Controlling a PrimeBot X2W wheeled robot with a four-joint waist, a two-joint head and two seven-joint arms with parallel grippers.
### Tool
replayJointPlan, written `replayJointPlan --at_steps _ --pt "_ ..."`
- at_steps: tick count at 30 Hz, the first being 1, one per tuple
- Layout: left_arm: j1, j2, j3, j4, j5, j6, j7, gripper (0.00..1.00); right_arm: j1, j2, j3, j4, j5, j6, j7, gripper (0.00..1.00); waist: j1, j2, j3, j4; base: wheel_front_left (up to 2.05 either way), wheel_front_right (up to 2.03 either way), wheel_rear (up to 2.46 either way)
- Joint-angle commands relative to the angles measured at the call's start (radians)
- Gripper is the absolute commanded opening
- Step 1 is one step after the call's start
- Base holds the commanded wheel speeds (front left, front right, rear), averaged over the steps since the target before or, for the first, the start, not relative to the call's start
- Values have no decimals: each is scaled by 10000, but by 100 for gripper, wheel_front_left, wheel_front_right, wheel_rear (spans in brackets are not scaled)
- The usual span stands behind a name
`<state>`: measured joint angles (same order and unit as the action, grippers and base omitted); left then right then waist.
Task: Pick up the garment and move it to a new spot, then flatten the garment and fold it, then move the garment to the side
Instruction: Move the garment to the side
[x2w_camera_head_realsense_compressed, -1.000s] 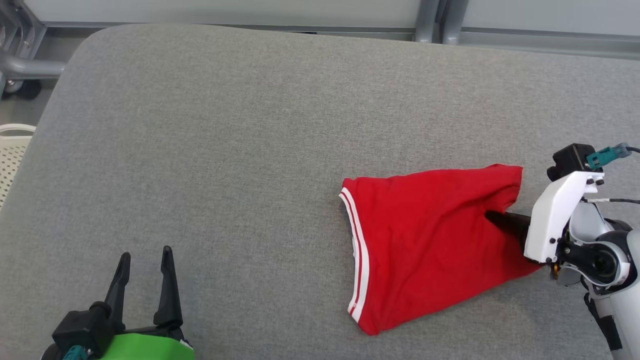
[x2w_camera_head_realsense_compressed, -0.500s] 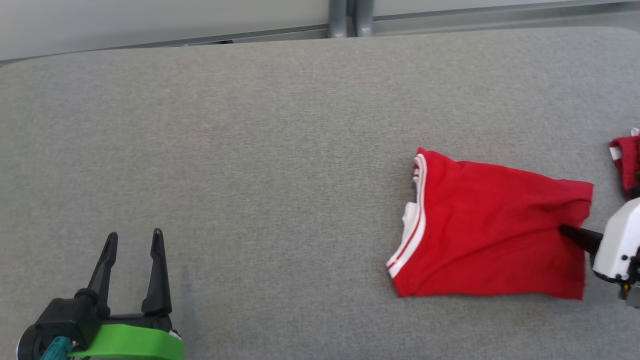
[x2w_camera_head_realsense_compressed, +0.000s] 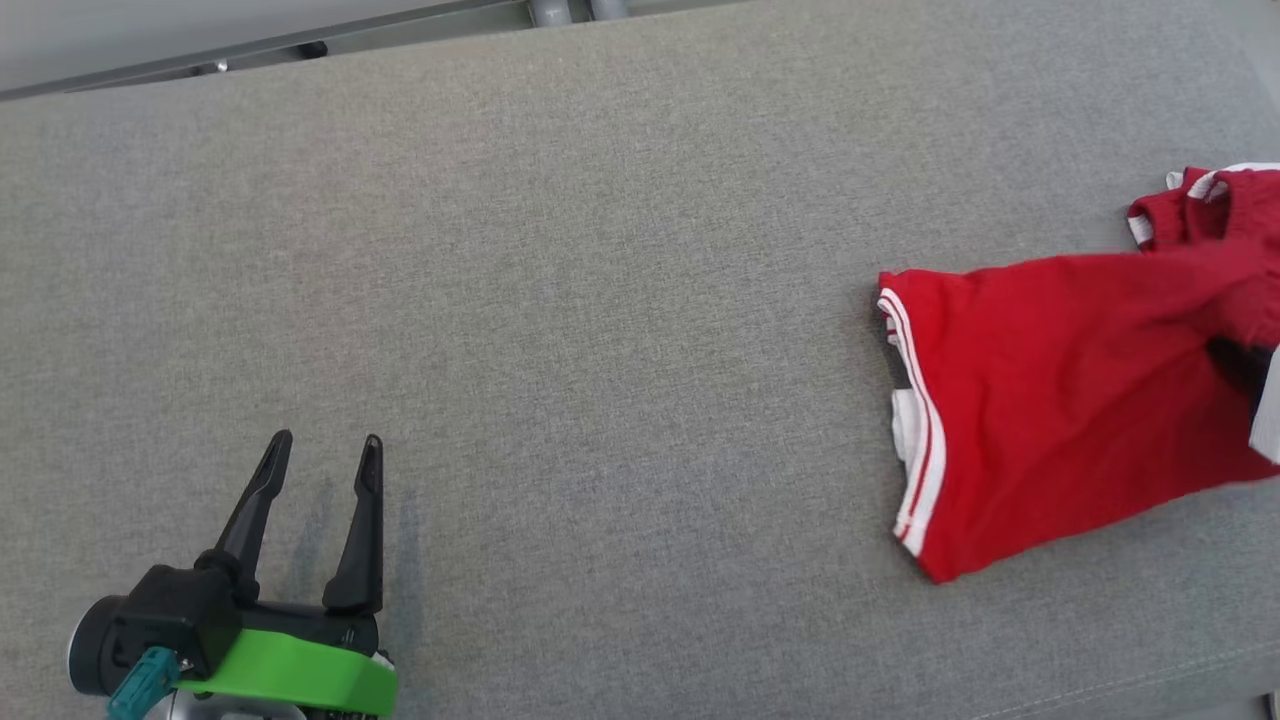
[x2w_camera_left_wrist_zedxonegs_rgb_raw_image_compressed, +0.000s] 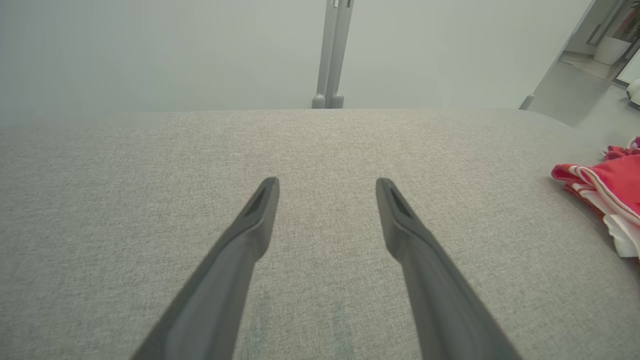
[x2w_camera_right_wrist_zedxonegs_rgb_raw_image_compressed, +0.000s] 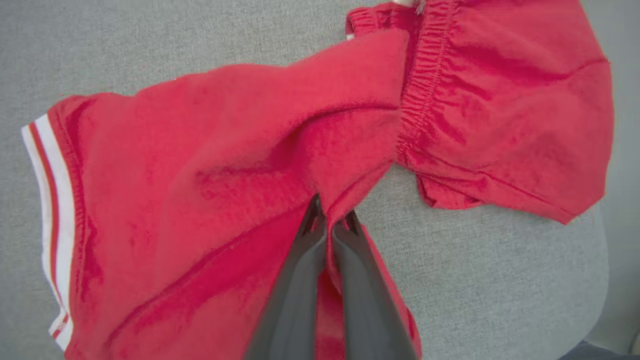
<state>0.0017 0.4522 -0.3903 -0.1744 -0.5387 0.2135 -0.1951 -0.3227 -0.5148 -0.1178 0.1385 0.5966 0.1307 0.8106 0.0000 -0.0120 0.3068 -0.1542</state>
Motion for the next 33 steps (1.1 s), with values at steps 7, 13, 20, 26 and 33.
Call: replayJointPlan --at_steps 7,13,20,26,33 --pt "-416 -46 -186 -77 267 -58 -63 100 -1819 -1237 153 289 -410 1 211 0 0 120 976 465 0 0 0" --pt "-581 -188 -293 -70 314 24 -83 100 -2451 -2162 -433 1219 -755 1 218 0 0 120 1310 644 0 0 0" --pt "-495 -144 -301 -155 341 162 33 100 -2308 -2805 -1253 2327 -895 -2 -426 0 0 120 1412 569 0 0 0" --pt "-667 -37 -214 -296 237 222 227 100 -2394 -2621 -1301 3043 -1121 -2 -1072 0 0 120 1441 392 0 0 0" --pt "-613 14 -319 -283 260 267 399 100 -2387 -2186 -1270 3941 -2059 -5 -2425 100 0 120 1259 237 0 0 0"
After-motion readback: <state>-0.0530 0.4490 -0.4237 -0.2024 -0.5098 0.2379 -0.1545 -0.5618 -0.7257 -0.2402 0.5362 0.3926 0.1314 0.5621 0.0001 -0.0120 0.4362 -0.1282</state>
